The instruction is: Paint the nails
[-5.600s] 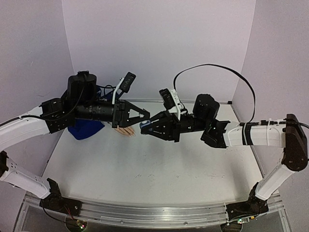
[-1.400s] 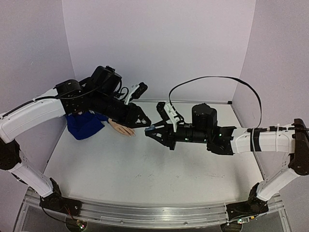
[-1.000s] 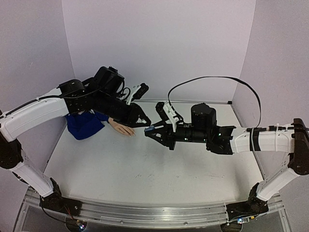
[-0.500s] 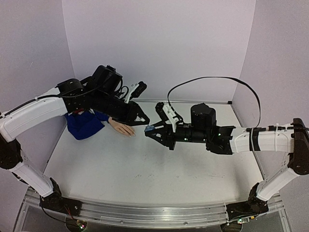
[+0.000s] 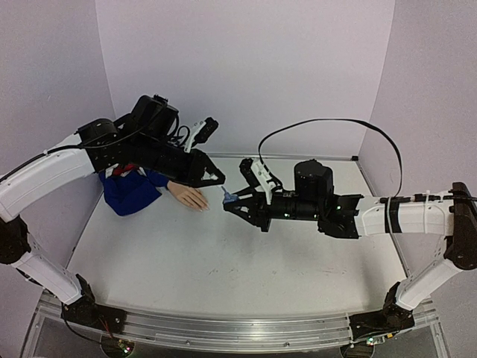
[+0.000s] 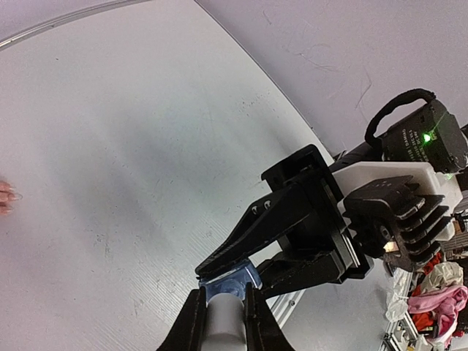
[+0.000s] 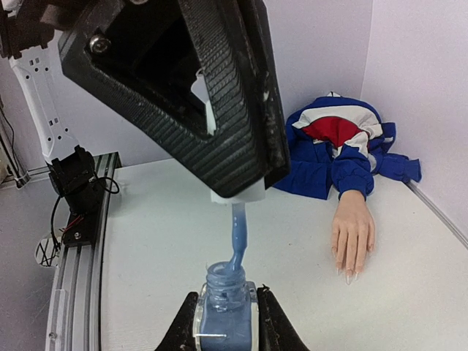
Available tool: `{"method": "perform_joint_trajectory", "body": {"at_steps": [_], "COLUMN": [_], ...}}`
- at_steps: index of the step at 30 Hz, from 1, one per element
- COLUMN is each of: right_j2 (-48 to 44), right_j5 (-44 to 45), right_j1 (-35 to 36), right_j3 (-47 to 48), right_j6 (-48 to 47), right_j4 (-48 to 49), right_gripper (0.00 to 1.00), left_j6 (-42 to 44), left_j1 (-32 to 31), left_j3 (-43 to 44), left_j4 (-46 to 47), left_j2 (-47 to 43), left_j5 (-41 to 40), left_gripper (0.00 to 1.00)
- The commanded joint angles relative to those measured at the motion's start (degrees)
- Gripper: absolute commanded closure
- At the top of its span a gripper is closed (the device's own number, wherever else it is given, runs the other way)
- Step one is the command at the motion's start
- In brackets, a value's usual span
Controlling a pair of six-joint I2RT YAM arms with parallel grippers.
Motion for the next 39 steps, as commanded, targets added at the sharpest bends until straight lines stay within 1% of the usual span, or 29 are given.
{"method": "perform_joint_trajectory", "body": {"at_steps": [1, 29, 35, 39], "right_j2": [-0.6, -1.1, -4.1, -6.9], "right_j5": [-0.9, 1.0, 5.5, 12.7], "right_j1": [0.1, 0.2, 0.1, -0.5], "right_j3": [2.0, 0.7, -2.8, -6.3], "right_j6": [-0.3, 0.0, 0.5, 1.1], "right_j4": [4.3, 5.7, 8.1, 10.0], "right_gripper": [1.00, 1.00, 1.00, 1.00], "left_j6": [-0.1, -0.3, -0.4, -0.8], "left_j1": [0.4, 1.1, 2.9, 5.3], "left_j3": [0.6, 0.1, -0.8, -1.9], "left_j4": [0.0, 0.0, 0.2, 1.0], "left_j2": [-1.7, -3.8, -4.6, -5.0], "left_j5": [-0.6, -0.5, -0.3, 1.6], "left_gripper": [1.00, 1.00, 1.00, 1.00]}}
